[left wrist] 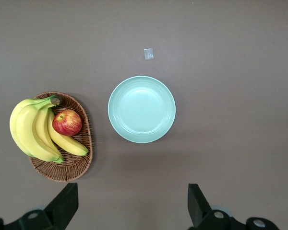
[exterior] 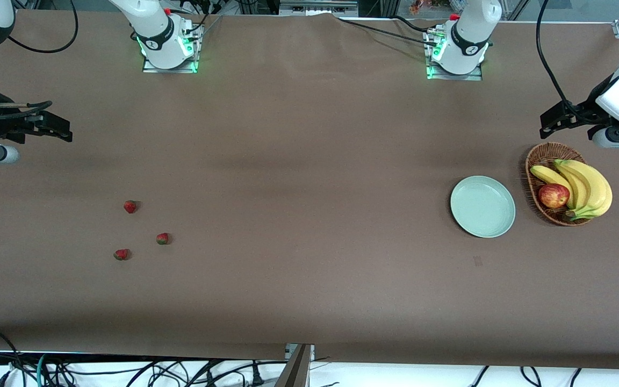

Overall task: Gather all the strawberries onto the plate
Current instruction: 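Move the right gripper over the three red strawberries, then lower the right gripper and grasp one strawberry, then carry the strawberry toward the plate and release it mid-table, then return the right gripper to the strawberries while the left gripper reaches the strawberry, then grasp the strawberry with the left gripper while the right gripper grasps another, then drop the strawberry on the plate while the right gripper carries another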

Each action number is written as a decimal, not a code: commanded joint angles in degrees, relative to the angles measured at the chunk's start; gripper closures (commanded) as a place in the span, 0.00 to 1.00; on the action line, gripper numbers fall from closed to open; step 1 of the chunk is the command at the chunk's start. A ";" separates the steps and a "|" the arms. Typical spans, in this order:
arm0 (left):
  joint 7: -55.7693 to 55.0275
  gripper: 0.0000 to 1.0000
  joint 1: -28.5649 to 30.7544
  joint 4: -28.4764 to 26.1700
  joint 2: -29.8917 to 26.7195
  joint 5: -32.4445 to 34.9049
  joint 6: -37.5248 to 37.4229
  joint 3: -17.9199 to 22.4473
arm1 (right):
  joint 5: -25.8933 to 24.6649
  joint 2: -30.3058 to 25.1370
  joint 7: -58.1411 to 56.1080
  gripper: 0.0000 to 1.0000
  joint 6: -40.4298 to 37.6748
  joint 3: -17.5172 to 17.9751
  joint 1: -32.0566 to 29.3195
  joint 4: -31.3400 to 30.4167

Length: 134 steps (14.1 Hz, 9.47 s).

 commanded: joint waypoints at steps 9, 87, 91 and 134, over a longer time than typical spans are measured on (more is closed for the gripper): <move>-0.35 0.00 -0.78 0.01 -0.34 -0.95 -0.63 0.63 | 0.14 3.92 0.39 0.00 4.43 0.30 -0.03 1.33; -0.87 0.00 -3.42 -0.34 5.54 -7.61 -1.42 0.02 | 1.10 43.58 22.92 0.00 34.59 2.15 21.88 20.58; -12.09 0.00 -5.08 -0.16 14.93 -11.15 7.17 -4.10 | 0.84 43.58 17.74 0.00 31.51 1.88 13.44 20.41; 31.08 0.90 3.51 -3.50 31.82 3.62 27.66 -4.46 | 0.58 45.34 10.36 0.95 37.57 7.15 7.34 16.45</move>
